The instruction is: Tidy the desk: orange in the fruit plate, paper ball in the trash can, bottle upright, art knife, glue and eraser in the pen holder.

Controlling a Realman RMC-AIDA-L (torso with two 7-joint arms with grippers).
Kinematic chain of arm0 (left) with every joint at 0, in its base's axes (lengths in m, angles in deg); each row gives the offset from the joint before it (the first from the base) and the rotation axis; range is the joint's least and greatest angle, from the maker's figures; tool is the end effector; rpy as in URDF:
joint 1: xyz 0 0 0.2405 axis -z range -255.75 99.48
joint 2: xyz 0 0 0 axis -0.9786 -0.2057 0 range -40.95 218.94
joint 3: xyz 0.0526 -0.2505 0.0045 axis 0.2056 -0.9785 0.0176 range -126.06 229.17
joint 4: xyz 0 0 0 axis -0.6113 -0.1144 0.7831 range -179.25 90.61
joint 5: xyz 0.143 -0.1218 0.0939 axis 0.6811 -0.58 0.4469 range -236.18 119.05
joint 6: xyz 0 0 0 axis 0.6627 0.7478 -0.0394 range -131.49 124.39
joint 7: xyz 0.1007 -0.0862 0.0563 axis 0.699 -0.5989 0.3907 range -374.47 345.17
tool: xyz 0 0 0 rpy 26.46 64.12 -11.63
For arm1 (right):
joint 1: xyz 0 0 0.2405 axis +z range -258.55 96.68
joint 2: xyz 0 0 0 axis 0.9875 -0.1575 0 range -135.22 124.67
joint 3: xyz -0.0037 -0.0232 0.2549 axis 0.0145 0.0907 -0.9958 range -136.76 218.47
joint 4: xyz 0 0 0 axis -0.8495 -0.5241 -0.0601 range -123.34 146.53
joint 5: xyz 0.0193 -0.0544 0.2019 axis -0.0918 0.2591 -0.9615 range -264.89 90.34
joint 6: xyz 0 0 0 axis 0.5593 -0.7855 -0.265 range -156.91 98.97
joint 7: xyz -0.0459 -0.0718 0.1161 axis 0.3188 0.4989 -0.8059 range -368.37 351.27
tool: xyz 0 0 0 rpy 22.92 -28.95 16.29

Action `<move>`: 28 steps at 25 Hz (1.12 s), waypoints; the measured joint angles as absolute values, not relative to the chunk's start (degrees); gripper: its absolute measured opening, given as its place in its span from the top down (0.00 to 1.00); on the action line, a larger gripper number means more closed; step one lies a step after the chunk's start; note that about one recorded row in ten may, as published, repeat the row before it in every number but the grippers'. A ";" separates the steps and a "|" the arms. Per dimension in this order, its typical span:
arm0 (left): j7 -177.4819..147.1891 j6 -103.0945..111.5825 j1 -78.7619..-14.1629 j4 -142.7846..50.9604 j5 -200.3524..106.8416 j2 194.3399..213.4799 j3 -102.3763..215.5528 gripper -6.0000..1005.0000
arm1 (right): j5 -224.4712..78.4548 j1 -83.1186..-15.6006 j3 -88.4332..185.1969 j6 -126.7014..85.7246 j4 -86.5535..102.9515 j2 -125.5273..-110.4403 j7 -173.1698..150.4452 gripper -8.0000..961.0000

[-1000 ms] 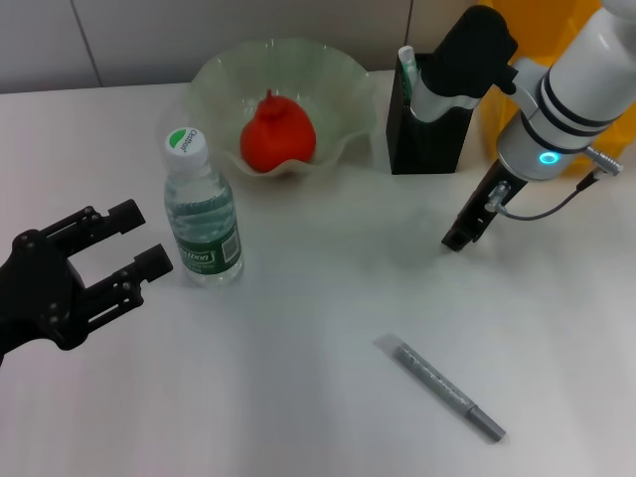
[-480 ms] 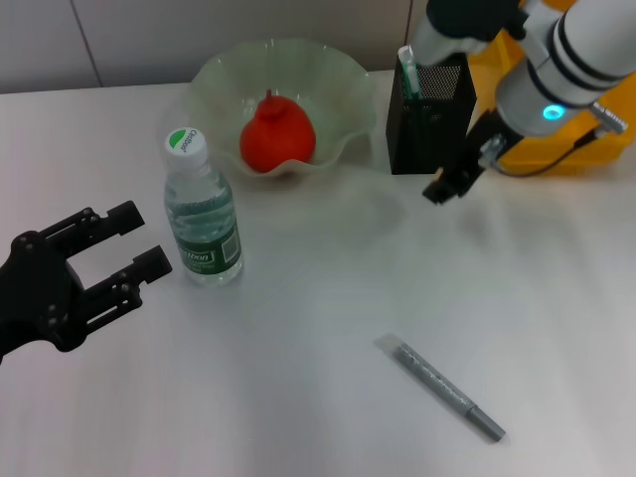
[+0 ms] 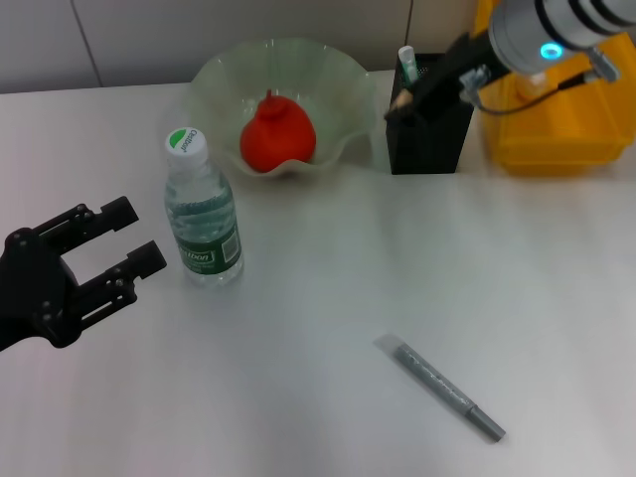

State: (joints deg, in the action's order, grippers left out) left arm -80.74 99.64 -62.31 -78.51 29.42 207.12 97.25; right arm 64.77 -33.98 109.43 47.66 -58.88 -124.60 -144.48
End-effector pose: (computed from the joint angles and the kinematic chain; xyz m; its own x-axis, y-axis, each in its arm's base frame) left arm -0.2797 0.2579 0.0274 0.5822 0.1398 0.8010 0.4304 -0.8888 -0.1577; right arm 0.1272 0.4277 0.0247 0.8923 -0.4458 0.0715 -0.3346 -0.7594 -0.5579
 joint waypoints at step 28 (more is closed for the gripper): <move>-80.74 99.72 -62.34 -78.51 29.42 207.12 96.64 0.37 | 69.78 -37.65 107.39 39.40 -59.41 -124.34 -150.16 0.59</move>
